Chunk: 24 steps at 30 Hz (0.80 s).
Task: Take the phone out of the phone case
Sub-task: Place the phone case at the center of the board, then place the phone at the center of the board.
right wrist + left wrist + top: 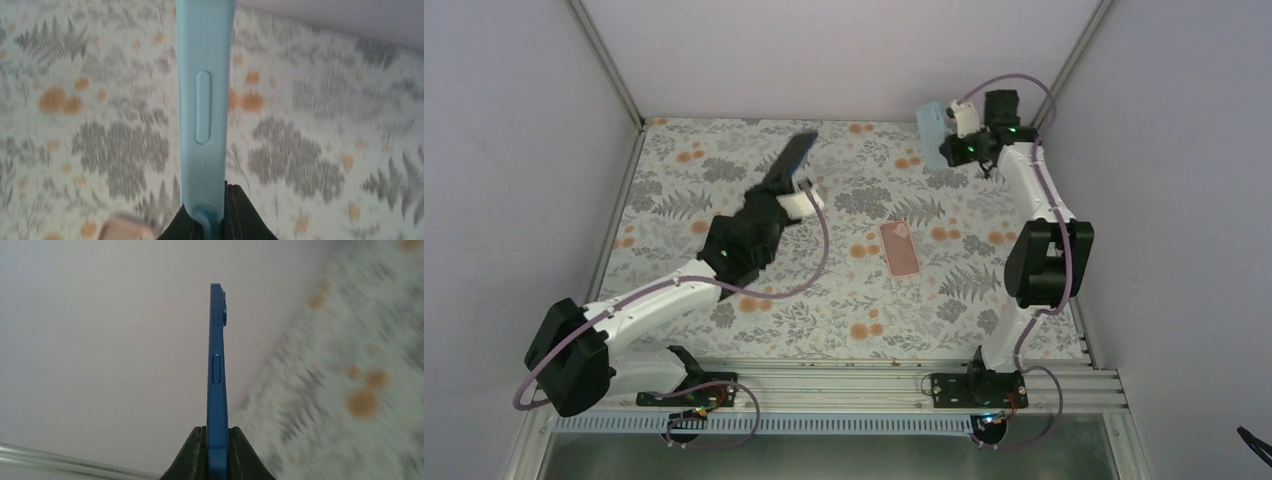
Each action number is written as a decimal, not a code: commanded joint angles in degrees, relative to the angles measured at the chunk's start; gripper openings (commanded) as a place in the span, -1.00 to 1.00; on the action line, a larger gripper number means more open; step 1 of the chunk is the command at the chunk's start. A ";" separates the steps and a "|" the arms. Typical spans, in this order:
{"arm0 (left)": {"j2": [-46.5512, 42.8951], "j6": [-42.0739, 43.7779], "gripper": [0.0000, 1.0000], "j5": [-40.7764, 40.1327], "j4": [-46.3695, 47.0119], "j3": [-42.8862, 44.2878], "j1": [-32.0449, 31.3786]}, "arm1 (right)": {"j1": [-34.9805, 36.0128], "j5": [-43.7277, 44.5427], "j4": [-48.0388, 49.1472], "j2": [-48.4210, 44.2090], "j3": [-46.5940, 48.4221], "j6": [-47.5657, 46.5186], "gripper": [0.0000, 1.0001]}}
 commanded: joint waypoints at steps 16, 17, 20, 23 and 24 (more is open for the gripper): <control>11.26 11.79 -0.95 -3.95 22.75 -23.27 -3.59 | -10.28 -15.14 -11.69 -8.64 -37.75 -16.61 -0.94; 11.88 11.82 -0.95 -3.73 22.65 -23.49 -3.68 | -10.40 -15.12 -11.44 -8.61 -37.80 -16.46 -0.93; 13.26 11.07 -0.95 -1.61 22.29 -24.13 -4.41 | -11.16 -15.85 -11.40 -9.01 -37.73 -16.85 -0.94; 14.57 8.95 -0.95 -0.54 20.01 -24.09 -5.58 | -12.26 -17.41 -12.60 -9.94 -37.36 -17.85 -0.94; 14.85 8.54 -0.95 0.11 19.49 -24.36 -6.07 | -12.66 -17.54 -12.76 -10.20 -37.29 -17.90 -0.93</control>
